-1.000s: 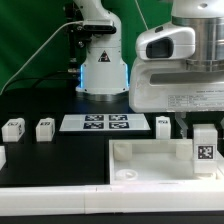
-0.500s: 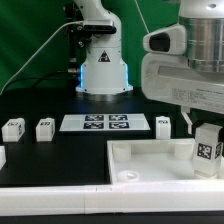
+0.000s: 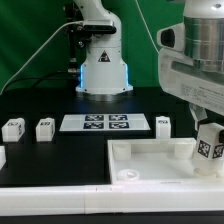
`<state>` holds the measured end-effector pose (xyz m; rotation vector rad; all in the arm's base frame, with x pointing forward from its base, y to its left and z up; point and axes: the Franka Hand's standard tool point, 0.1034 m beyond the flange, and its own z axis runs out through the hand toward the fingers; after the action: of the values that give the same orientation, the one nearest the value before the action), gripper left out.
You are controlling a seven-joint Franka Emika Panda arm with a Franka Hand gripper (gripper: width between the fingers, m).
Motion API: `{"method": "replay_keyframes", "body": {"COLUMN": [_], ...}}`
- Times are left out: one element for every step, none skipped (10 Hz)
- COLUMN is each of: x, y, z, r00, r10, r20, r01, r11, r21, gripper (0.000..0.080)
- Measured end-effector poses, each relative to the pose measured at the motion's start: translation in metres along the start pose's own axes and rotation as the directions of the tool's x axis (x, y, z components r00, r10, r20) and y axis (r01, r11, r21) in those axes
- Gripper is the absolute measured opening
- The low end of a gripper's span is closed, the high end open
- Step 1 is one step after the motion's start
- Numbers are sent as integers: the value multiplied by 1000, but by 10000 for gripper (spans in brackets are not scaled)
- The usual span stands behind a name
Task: Assemble one leg
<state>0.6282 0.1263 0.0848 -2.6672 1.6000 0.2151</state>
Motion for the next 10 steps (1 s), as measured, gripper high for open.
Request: {"method": "replay_keyframes", "body": {"x": [0,-1,-1,-1,-1,0,0,0,0,1], "y": [0,0,0,0,1,3,5,6,7,7], "z": [0,0,0,0,1,2,2,2,2,2], "r00": [1000,999,999,998,975,935,873,818,746,650], "r10": [-6,-47,-48,-68,-224,-355,-487,-575,-665,-760], "r20": [0,0,0,0,0,8,17,22,27,30], "r01": [6,47,48,68,224,355,487,575,666,760], "r11": [1000,999,999,998,975,935,873,818,746,650], "r21": [0,0,0,-1,-5,-13,-18,-18,-19,-16], "gripper": [462,462,605,636,636,647,647,648,648,648]}}
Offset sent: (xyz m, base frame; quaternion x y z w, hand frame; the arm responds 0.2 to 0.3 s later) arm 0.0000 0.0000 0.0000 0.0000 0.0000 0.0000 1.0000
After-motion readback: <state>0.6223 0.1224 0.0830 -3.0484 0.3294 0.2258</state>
